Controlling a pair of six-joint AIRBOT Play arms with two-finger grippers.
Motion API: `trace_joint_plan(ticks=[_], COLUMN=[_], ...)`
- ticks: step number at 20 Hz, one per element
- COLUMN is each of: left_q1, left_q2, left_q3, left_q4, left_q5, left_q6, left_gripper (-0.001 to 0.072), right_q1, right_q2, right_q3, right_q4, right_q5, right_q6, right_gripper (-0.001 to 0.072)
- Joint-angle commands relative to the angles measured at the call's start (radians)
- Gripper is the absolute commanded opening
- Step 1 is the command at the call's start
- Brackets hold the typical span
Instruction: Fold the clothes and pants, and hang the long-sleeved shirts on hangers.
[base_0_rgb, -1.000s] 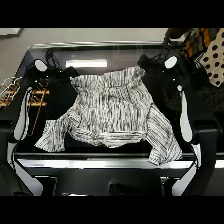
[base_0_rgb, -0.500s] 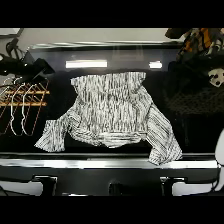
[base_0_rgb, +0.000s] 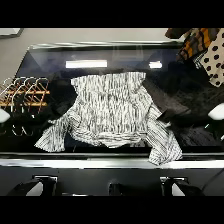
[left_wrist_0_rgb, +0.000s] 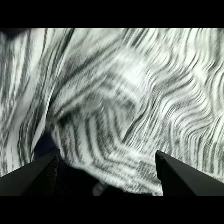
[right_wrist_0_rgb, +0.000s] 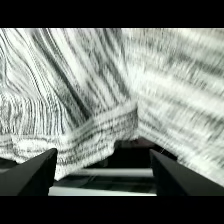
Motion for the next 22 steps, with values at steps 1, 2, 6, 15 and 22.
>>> trace_joint_plan(ticks=[1, 2, 6, 15, 22], left_q1=[-0.030, -0.045, -0.120, -0.327, -0.452], left_q2=[0.106, 0.106, 0.099, -0.015, -0.142], left_q3=[-0.208, -0.225, -0.241, -0.241, -0.240], left_q4=[-0.048, -0.048, -0.048, -0.048, -0.140], left_q5=[0.030, 0.030, 0.058, 0.248, 0.426], left_q6=[-0.001, -0.012, -0.035, -0.100, -0.113], left_gripper=[0.0696, 0.0697, 0.0696, 0.0697, 0.0697], right_q1=[0.135, 0.177, 0.287, 0.299, 0.297], right_q2=[0.092, 0.092, 0.057, -0.172, -0.098], right_q3=[-0.286, -0.322, -0.364, -0.364, -0.364], right_q4=[0.071, 0.093, 0.109, 0.442, 0.433], right_q5=[-0.176, -0.232, -0.393, -0.591, -0.565], right_q6=[0.109, 0.130, 0.218, 0.098, 0.102], right_gripper=[0.0664, 0.0664, 0.0664, 0.0053, 0.0033])
